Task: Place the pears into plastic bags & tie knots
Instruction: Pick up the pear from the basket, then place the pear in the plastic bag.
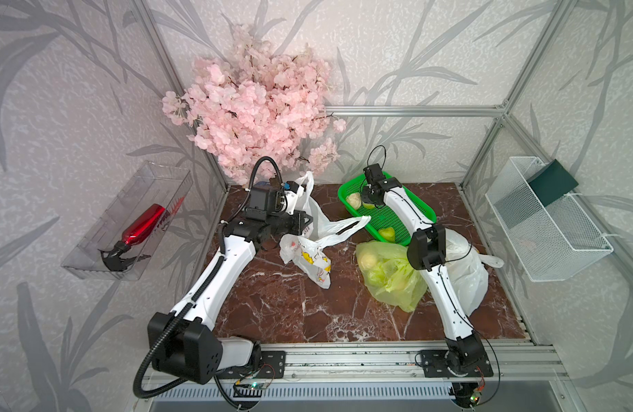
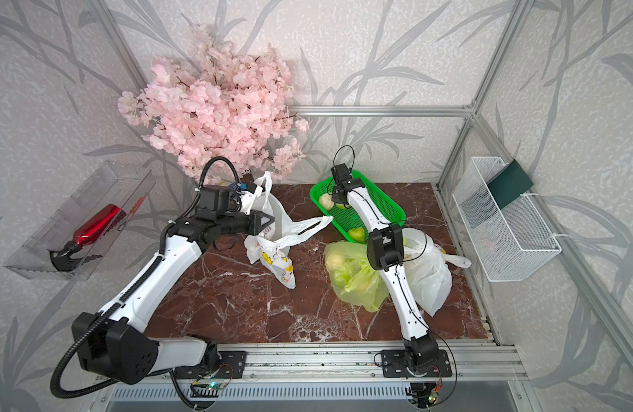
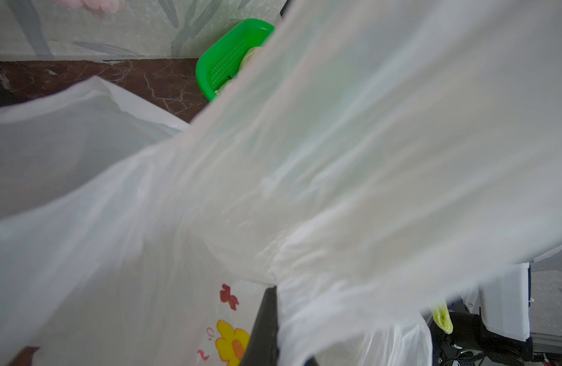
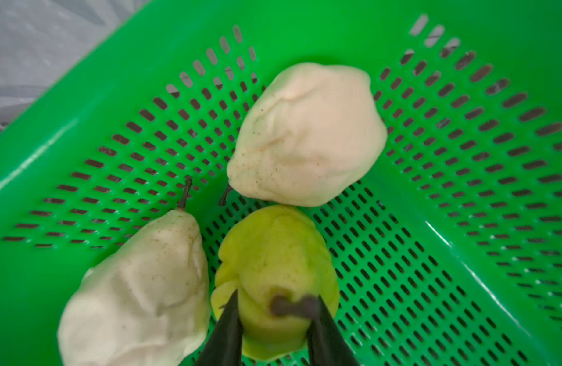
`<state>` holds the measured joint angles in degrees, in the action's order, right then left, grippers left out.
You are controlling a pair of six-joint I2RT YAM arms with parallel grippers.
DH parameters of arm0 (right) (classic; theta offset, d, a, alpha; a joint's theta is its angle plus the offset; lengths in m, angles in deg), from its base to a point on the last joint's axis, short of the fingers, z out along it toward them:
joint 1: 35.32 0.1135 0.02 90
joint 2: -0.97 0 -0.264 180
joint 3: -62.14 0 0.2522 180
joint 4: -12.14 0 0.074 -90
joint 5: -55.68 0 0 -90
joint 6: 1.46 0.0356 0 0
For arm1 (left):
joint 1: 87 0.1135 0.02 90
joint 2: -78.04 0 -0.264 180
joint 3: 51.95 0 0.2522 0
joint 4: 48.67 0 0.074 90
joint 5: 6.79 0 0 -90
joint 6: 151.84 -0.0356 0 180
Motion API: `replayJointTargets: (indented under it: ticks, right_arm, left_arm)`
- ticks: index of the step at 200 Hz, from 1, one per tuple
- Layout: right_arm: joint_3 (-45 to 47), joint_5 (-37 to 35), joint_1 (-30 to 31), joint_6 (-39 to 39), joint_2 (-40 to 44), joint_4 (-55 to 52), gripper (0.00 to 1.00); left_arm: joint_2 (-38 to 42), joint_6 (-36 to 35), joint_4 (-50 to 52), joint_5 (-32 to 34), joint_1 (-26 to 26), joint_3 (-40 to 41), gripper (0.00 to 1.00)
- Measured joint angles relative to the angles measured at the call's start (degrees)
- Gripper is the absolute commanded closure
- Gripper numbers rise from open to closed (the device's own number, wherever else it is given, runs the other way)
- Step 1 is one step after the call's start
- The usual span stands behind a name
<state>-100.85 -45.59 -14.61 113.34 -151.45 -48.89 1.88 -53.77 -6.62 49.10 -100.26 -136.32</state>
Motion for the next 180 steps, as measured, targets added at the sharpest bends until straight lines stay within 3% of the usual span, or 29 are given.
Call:
replayJointTargets:
  ticks: [23,56,118,150,180]
  right_arm:
    - [7.8,0.3,0.3,-1.9,5.9,0.9,0.85]
    - [25.8,1.0,1.0,-3.6,19.6,7.5,0.9]
    - [51.5,8.8,4.0,-5.7,44.8,18.8,0.91]
    - [57.3,11.8,7.7,-6.9,58.1,21.3,0.92]
    - [57.4,13.9,12.7,-9.1,65.0,22.9,0.93]
  left_arm:
    - [0.0,-1.1,0.1,0.3,0.0,0.0,1.0]
    - [-0.1,-3.0,1.1,1.2,0.0,-0.2,1.0]
    - [-2.3,-5.7,2.1,1.6,0.0,-2.3,1.0]
    - [-3.1,-6.2,2.2,1.4,-0.3,-3.4,1.0]
    - [-3.2,-6.5,2.2,1.4,-1.0,-3.4,1.0]
